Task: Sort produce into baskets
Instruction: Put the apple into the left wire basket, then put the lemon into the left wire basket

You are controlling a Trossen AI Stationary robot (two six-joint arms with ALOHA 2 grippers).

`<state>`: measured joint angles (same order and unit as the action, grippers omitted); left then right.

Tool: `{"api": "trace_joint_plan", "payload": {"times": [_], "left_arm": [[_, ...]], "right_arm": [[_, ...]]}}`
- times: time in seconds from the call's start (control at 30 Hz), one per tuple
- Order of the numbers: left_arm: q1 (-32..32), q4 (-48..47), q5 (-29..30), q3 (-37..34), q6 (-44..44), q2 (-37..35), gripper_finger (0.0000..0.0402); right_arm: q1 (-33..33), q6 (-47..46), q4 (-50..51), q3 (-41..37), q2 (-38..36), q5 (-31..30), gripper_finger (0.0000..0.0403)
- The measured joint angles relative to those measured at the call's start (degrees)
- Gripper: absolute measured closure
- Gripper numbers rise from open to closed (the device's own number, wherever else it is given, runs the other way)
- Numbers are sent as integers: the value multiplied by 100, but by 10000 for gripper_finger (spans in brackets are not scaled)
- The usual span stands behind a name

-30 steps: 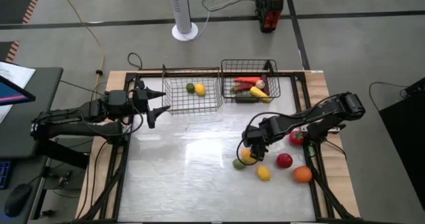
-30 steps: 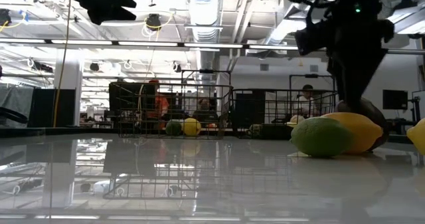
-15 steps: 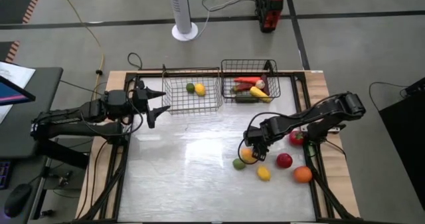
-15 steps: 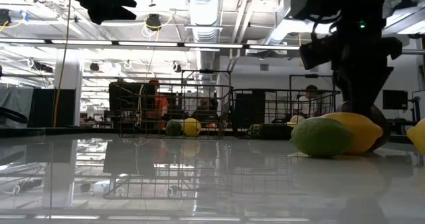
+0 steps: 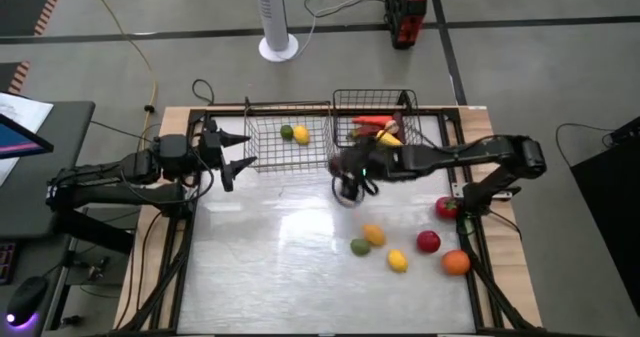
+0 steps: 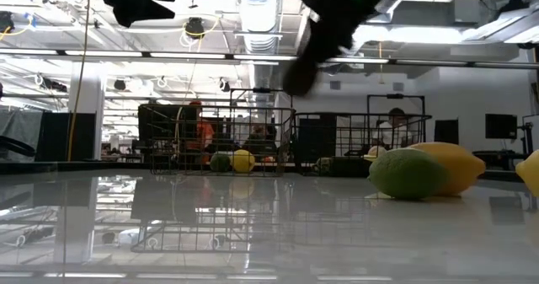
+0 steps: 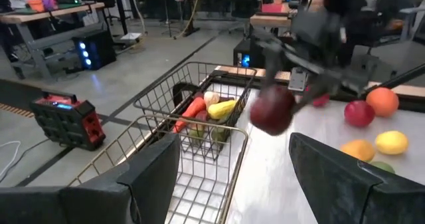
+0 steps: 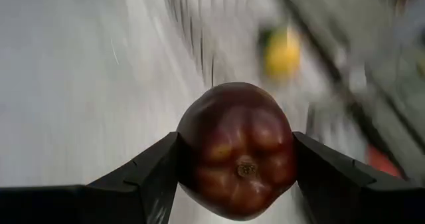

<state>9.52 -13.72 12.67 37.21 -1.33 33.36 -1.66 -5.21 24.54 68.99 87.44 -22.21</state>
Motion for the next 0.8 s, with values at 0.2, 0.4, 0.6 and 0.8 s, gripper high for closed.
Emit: {"api": "trace_joint_plan", "payload": {"times": [0.2,0.4,0.6,0.8], "left_arm": [[0,-46,-22,0,-6,0,129],[-13,-74,15,0,-11,2,129],[-19,15,200,0,167,-3,129],[12,77,320,0,352,0,129]], "right_arm": [[-837,689,-2421,10,383,782,107],[-1405,685,-1890,560,774,1493,32],[-1210,423,904,1375,726,1496,20],[-396,-366,2290,1238,487,1461,39]]}}
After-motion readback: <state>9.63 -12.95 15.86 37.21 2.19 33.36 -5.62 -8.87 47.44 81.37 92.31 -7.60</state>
